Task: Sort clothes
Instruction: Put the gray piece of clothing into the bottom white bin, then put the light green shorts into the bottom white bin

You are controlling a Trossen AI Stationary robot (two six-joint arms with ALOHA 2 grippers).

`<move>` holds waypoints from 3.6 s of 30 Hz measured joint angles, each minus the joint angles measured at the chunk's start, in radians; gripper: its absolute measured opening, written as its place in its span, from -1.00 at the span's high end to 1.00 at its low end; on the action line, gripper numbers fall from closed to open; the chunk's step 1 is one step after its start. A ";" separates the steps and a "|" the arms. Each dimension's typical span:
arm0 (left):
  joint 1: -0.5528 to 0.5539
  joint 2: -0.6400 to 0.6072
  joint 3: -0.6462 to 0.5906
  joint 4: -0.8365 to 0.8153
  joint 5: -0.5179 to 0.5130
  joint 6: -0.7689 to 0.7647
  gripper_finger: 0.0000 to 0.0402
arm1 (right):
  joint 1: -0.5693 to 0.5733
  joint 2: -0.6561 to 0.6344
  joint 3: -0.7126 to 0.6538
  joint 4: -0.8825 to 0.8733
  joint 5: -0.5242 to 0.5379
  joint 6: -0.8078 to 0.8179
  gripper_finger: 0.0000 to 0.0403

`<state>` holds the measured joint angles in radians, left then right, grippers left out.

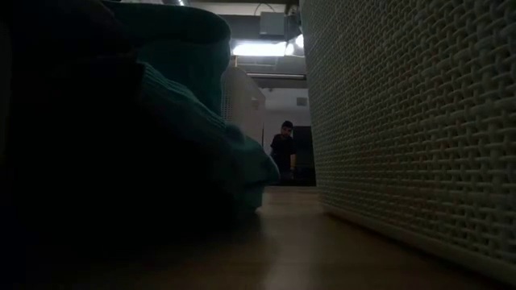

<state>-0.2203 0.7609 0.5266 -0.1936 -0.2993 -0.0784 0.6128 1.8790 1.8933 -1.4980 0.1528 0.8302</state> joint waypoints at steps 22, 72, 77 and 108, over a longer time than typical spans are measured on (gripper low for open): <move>-0.003 -0.018 0.000 -0.016 0.000 -0.020 0.27 | -0.232 -0.019 -0.005 0.702 0.502 -0.702 -0.12; -0.048 -0.255 0.003 -0.180 0.000 -0.077 0.27 | -0.281 0.317 -0.023 1.003 -0.042 -0.984 -0.12; -0.048 -0.255 0.003 -0.180 0.000 -0.078 0.27 | -0.294 0.317 -0.023 1.007 0.214 -1.025 -0.12; -0.048 -0.255 0.002 -0.184 0.000 -0.079 0.27 | -0.386 0.489 0.026 1.198 -0.078 -0.839 -0.07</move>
<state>-0.2684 0.5056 0.5289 -0.3775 -0.2996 -0.1570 0.2265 2.3683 1.9198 -0.3004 0.0744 -0.0086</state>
